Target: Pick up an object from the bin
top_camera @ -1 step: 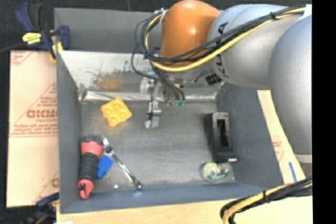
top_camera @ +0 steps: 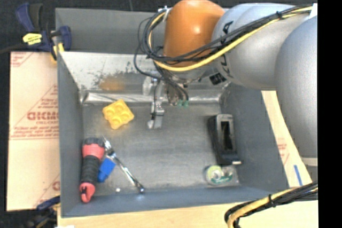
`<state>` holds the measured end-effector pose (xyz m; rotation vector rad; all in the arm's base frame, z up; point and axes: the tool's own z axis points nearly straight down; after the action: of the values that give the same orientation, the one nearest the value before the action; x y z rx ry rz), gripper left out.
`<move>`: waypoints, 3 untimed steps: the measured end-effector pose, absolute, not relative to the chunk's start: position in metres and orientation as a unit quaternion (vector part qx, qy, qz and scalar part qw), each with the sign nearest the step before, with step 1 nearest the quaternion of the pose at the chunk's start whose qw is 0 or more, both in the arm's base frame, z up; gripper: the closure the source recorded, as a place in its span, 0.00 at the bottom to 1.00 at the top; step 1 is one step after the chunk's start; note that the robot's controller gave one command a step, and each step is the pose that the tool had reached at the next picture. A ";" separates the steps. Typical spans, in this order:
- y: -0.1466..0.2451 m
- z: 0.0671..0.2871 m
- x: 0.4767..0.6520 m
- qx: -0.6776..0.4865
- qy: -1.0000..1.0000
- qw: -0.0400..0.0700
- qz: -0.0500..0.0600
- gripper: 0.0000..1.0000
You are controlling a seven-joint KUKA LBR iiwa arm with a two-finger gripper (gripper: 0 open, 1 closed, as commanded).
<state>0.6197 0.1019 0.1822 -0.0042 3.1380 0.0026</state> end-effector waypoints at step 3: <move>0.162 0.155 0.641 -0.163 0.987 0.007 0.000 0.00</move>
Offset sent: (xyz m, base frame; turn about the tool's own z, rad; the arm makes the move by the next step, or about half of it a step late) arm 0.0156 0.0394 -0.0261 -0.1271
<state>0.6411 0.1621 0.1553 -0.5114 3.0859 0.0004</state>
